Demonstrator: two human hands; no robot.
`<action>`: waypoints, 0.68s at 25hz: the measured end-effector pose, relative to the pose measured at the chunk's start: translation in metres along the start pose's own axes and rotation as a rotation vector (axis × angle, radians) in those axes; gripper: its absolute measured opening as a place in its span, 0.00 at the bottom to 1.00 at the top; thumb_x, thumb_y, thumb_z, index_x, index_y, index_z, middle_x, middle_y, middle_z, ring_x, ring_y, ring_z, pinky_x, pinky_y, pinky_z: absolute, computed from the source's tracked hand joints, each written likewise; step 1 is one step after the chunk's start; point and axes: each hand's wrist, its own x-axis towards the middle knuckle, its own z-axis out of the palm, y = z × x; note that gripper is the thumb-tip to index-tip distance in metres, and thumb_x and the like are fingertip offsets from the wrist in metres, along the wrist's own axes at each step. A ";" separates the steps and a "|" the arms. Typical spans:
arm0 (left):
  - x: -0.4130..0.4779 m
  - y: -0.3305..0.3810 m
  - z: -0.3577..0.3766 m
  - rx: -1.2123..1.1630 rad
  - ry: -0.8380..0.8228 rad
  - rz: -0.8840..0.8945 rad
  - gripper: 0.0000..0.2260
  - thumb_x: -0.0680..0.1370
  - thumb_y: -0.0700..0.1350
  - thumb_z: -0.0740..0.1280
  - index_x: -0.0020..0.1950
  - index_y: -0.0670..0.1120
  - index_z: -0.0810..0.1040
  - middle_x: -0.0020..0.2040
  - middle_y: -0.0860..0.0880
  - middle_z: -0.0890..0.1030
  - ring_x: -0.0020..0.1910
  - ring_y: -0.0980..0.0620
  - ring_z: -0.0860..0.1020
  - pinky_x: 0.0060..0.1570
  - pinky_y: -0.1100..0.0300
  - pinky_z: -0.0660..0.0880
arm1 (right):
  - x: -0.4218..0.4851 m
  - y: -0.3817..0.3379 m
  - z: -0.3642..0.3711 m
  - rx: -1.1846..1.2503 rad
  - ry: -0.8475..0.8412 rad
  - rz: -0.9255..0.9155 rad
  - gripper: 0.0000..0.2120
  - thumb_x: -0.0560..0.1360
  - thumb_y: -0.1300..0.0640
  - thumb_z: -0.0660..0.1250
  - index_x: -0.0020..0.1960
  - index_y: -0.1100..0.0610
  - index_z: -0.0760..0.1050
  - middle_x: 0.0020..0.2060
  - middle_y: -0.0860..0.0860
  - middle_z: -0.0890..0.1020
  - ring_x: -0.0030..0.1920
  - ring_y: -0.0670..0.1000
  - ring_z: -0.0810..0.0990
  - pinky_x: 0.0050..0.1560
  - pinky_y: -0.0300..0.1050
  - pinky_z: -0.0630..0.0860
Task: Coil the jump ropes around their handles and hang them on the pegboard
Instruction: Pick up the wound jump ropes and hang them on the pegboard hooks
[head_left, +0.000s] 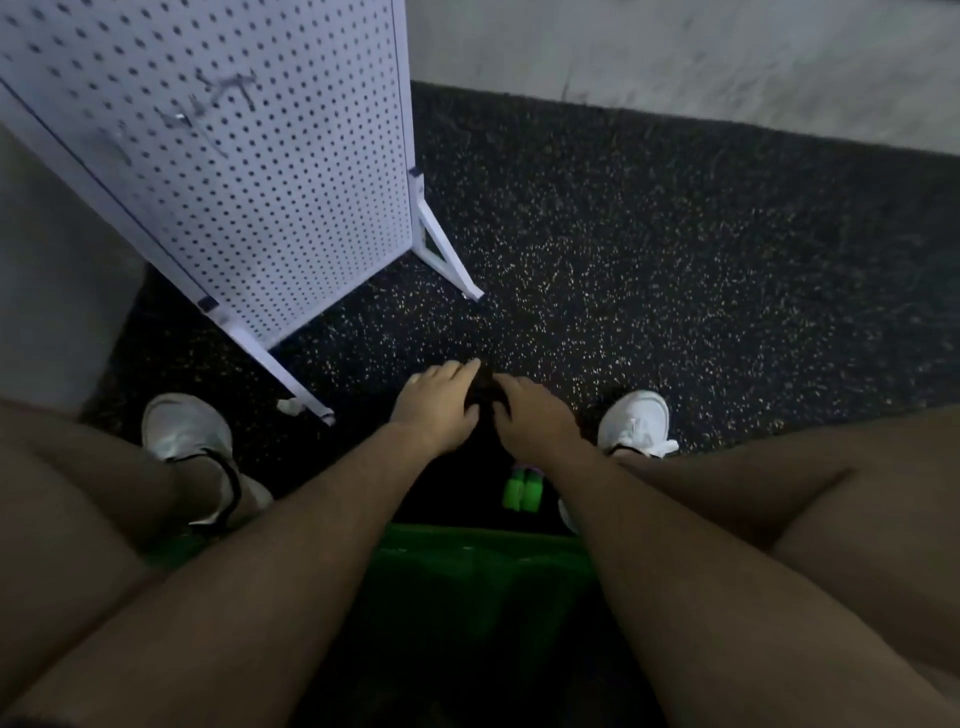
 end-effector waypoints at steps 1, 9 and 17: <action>0.003 0.004 0.018 -0.003 -0.058 0.012 0.30 0.83 0.54 0.61 0.82 0.49 0.54 0.77 0.47 0.66 0.74 0.45 0.66 0.72 0.48 0.63 | -0.005 0.013 0.014 -0.028 -0.037 0.048 0.24 0.83 0.48 0.56 0.77 0.54 0.63 0.68 0.55 0.72 0.64 0.59 0.73 0.59 0.55 0.75; 0.009 0.017 0.108 0.097 -0.370 0.122 0.31 0.83 0.54 0.61 0.83 0.48 0.53 0.78 0.46 0.64 0.74 0.44 0.65 0.71 0.47 0.64 | -0.020 0.058 0.080 0.092 -0.330 0.418 0.30 0.80 0.49 0.62 0.79 0.43 0.55 0.76 0.63 0.54 0.67 0.68 0.68 0.64 0.56 0.71; 0.023 0.022 0.122 0.090 -0.328 0.087 0.28 0.82 0.53 0.61 0.81 0.51 0.58 0.74 0.46 0.64 0.73 0.44 0.64 0.71 0.45 0.62 | -0.004 0.069 0.100 0.355 -0.376 0.633 0.25 0.79 0.54 0.65 0.73 0.49 0.59 0.65 0.63 0.66 0.51 0.62 0.74 0.50 0.51 0.72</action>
